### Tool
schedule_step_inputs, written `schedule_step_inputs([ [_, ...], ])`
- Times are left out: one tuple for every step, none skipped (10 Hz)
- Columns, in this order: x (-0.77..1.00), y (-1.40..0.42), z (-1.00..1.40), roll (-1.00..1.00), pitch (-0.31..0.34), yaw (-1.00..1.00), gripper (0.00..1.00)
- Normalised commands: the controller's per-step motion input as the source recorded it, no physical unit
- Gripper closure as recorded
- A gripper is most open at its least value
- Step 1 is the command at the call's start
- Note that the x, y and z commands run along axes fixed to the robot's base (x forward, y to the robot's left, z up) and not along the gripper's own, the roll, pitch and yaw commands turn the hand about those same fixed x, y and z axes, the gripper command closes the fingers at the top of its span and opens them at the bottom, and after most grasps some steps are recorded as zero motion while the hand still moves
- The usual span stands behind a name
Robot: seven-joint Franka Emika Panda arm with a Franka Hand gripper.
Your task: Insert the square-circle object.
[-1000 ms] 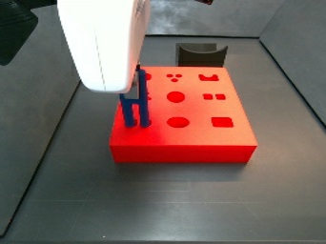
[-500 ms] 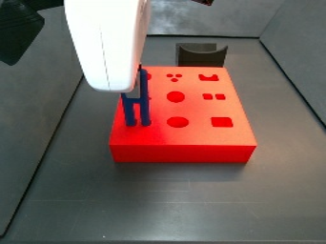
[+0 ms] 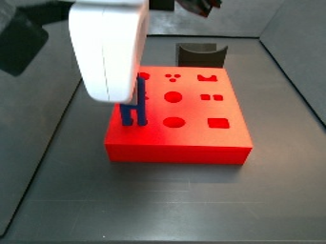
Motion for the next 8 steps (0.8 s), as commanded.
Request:
schedule_step_inputs([
  [0.01,-0.11,-0.7,0.15,0.194,0.0,1.0],
  [0.03,-0.08,-0.69,0.15,0.197,0.0,1.0],
  [0.04,-0.05,-0.68,0.16,0.197,0.0,1.0],
  [0.07,-0.03,-0.7,0.15,0.194,-0.03,1.0],
  [0.1,-0.05,-0.74,0.12,0.187,-0.06,1.0],
  [0.05,-0.09,-0.82,0.1,0.15,-0.08,1.0],
  [0.02,-0.14,-0.8,0.09,0.083,-0.06,1.0],
  [0.05,-0.18,-0.64,0.04,0.016,-0.05,1.0],
])
